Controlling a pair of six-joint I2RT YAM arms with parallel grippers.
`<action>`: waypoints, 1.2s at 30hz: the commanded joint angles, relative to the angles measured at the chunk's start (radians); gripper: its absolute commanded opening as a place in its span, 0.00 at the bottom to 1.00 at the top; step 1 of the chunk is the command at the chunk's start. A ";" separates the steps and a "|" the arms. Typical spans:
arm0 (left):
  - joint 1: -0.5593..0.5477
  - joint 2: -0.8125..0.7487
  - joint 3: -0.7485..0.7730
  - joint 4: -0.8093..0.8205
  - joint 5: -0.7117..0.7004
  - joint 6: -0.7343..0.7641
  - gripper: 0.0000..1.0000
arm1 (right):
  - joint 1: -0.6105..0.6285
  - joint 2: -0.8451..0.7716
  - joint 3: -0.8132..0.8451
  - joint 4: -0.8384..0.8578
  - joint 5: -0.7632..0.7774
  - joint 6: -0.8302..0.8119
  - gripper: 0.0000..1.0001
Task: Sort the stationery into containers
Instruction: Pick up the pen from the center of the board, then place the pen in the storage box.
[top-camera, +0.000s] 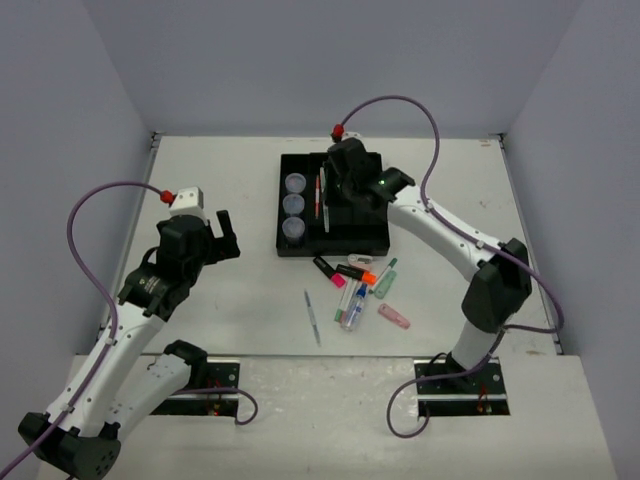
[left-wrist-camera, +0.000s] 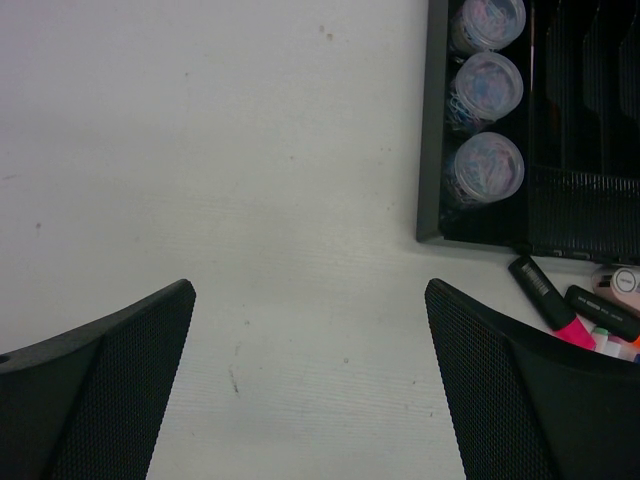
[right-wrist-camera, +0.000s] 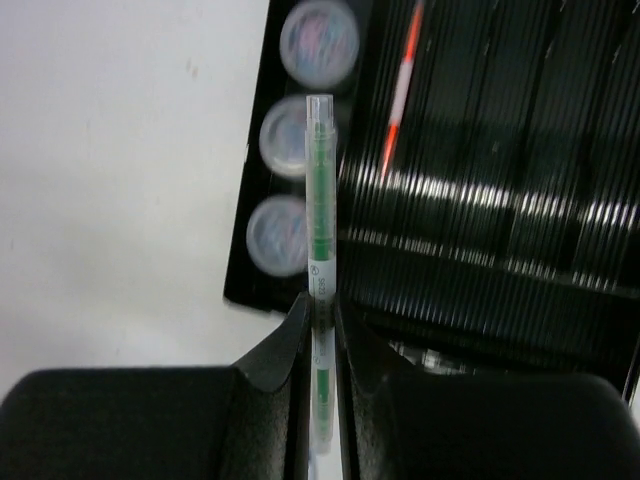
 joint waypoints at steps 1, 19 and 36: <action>0.010 -0.001 -0.002 0.039 -0.006 0.029 1.00 | -0.064 0.222 0.227 -0.025 -0.015 -0.024 0.00; 0.010 -0.010 -0.002 0.036 -0.017 0.026 1.00 | -0.132 0.662 0.664 -0.076 -0.048 -0.073 0.03; 0.010 -0.015 -0.005 0.040 -0.006 0.029 1.00 | -0.124 0.542 0.602 -0.084 -0.058 -0.066 0.54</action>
